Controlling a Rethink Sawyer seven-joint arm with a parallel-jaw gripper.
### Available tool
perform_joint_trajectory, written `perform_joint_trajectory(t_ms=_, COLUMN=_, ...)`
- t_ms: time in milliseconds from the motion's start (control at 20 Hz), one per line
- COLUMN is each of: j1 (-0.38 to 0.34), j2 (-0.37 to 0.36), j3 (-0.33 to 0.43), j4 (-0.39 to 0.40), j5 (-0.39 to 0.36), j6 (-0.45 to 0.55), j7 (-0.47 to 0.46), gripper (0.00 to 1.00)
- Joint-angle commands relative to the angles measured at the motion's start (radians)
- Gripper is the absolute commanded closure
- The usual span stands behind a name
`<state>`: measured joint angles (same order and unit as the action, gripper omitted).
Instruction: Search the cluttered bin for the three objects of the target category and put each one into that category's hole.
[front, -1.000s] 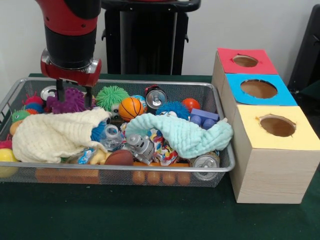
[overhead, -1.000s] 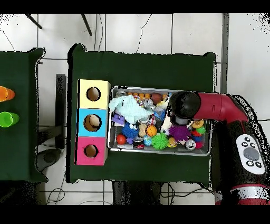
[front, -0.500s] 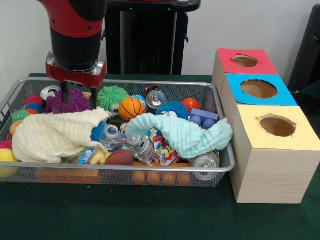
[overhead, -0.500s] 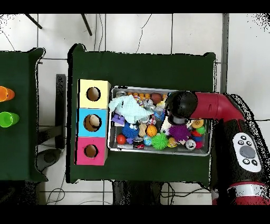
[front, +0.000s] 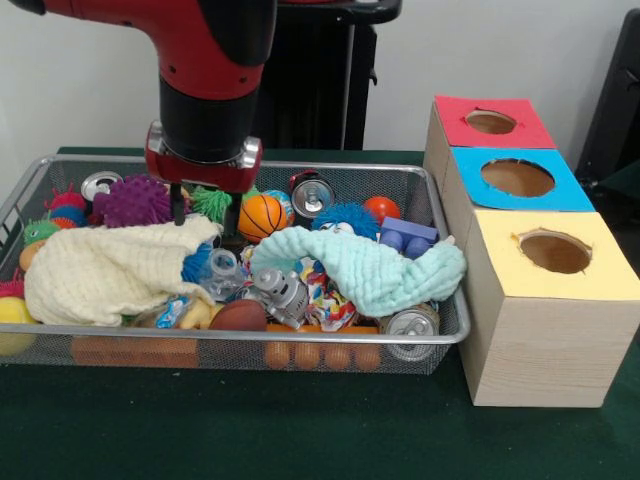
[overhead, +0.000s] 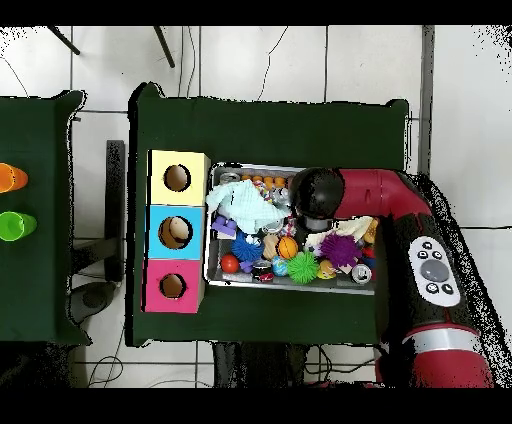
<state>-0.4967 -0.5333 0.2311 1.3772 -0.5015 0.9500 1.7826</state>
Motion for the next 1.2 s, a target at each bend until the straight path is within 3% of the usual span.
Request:
perform_joint_trajectory(t_ms=50, j1=0.006, j2=0.088, j3=0.077, j4=-0.054, j5=-0.019, j6=-0.016, j7=-0.113, gripper=0.0)
perform_joint_trajectory(t_ms=550, j1=0.004, j2=0.152, j3=0.083, j4=-0.113, j5=-0.014, j6=-0.025, j7=-0.119, gripper=0.0)
perform_joint_trajectory(t_ms=1200, j1=0.011, j2=0.163, j3=0.098, j4=-0.14, j5=0.003, j6=-0.006, j7=-0.133, gripper=0.0)
